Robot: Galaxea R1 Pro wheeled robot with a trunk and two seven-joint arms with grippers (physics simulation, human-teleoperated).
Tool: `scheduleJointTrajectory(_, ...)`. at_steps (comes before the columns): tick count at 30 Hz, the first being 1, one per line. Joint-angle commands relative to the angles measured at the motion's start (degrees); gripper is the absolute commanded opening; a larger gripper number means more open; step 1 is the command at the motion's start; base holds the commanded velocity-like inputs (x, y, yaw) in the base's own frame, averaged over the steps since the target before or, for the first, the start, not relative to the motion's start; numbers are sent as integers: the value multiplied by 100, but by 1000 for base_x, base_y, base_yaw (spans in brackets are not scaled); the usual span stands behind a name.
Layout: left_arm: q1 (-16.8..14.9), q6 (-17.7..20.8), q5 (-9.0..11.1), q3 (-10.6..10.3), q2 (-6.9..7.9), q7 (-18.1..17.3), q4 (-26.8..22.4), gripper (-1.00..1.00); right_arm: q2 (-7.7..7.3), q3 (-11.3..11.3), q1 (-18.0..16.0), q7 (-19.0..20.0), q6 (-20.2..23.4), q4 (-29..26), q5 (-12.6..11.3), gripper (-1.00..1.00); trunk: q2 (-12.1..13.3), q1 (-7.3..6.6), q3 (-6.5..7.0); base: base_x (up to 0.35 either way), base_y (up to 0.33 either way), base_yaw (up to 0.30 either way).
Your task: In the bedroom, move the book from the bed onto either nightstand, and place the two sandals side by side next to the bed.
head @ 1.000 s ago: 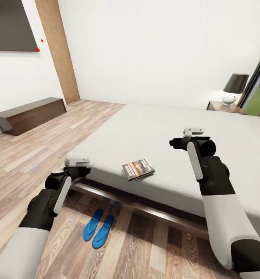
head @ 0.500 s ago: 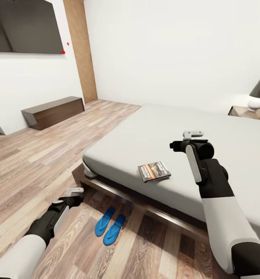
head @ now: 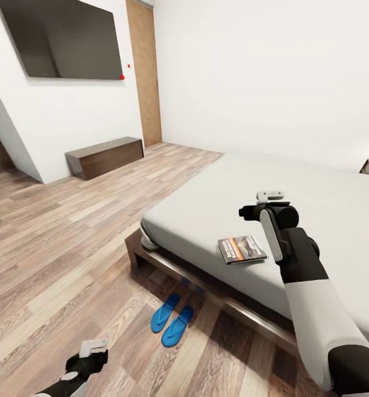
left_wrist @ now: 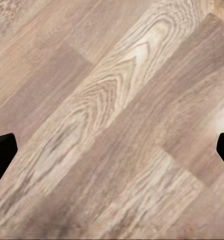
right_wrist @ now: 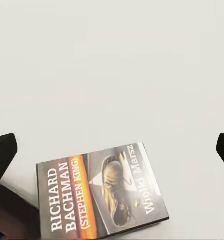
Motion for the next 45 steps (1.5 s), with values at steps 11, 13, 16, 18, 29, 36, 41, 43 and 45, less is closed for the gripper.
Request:
scheduleJointTrajectory(11,675,-217,65,-42,25,26,108,100,27,4,-7,-65,16,39,-59,100,-2,-1,36,0,0,269)
scheduleJointTrajectory(13,804,-209,71,-44,18,24,108,100,21,1,-8,-57,14,68,-61,100,-2,-1,43,0,0,269)
scheduleJointTrajectory(16,1204,-200,77,-41,-12,12,113,100,15,2,-10,-44,-4,164,-61,100,-2,-1,53,0,0,269)
scheduleJointTrajectory(18,1765,-196,84,-38,-26,2,110,100,34,17,-10,-69,-20,215,-59,100,-2,-1,61,0,0,269)
scheduleJointTrajectory(29,2069,-202,55,-37,-39,3,111,100,31,15,-11,-60,-1,113,-52,100,-2,-1,100,0,0,265)
scheduleJointTrajectory(36,2078,-204,65,-37,-36,6,116,100,32,14,-11,-66,8,91,-45,100,-2,-1,106,0,0,72)
scheduleJointTrajectory(41,2080,-204,68,-37,-36,3,117,100,29,14,-11,-67,10,88,-42,100,-2,-1,107,0,0,11)
scheduleJointTrajectory(43,2080,-204,66,-37,-34,4,117,100,28,14,-11,-67,11,86,-40,100,-2,-1,107,0,0,3)
scheduleJointTrajectory(45,2080,-204,63,-37,-34,3,117,100,29,14,-11,-67,6,56,-39,100,-2,-1,107,0,0,0)
